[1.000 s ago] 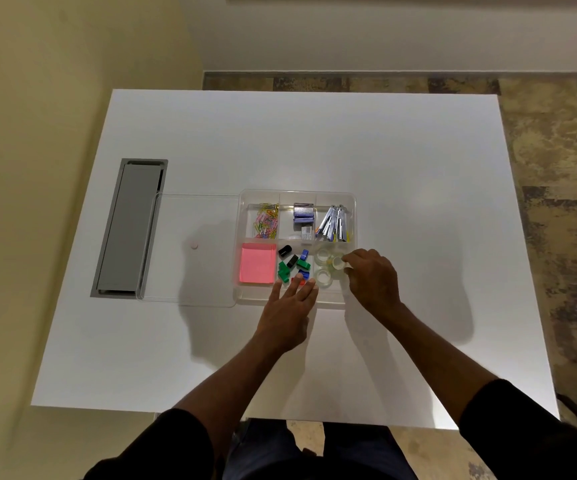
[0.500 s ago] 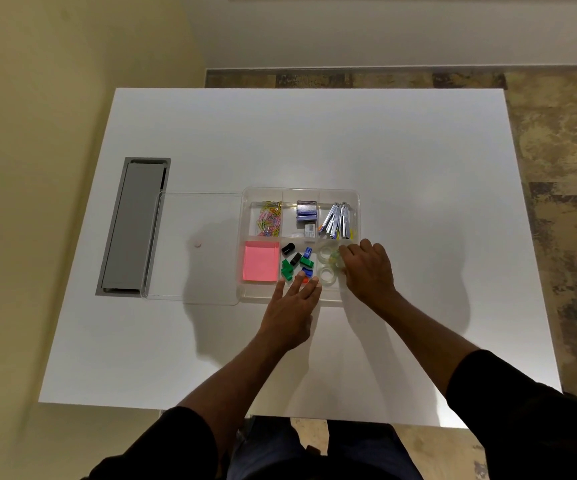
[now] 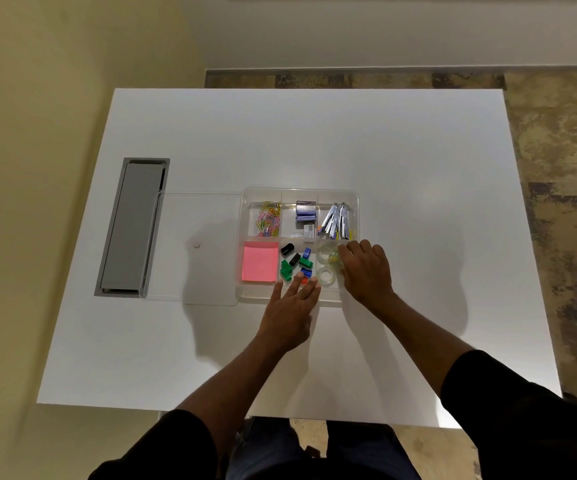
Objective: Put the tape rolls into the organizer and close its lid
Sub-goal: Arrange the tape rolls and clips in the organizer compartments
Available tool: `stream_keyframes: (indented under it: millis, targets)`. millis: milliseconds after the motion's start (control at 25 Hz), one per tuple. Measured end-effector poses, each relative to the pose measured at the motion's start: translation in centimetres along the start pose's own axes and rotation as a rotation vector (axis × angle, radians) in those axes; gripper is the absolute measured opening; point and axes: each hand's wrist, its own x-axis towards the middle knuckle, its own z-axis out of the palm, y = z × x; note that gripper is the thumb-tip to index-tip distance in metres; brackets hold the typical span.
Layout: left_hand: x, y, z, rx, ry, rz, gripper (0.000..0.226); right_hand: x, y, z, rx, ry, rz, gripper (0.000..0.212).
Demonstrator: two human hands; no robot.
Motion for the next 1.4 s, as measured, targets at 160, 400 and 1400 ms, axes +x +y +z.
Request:
stream_keyframes:
  millis: [160,400,1400]
  targets:
    - [0.2,-0.1,0.1,0.002,0.007,-0.003,0.076,-0.1,-0.1,-0.2,0.046,0.039,0.024,0.036]
    - [0.3,-0.2,0.5,-0.005,0.013,-0.012,0.077,-0.2,-0.8,-0.8,0.198,-0.072,-0.117,0.058]
    - [0.2,-0.8,1.7,0.013,0.026,0.042,0.088,0.5,0.4,-0.8,-0.002,0.001,-0.095,0.041]
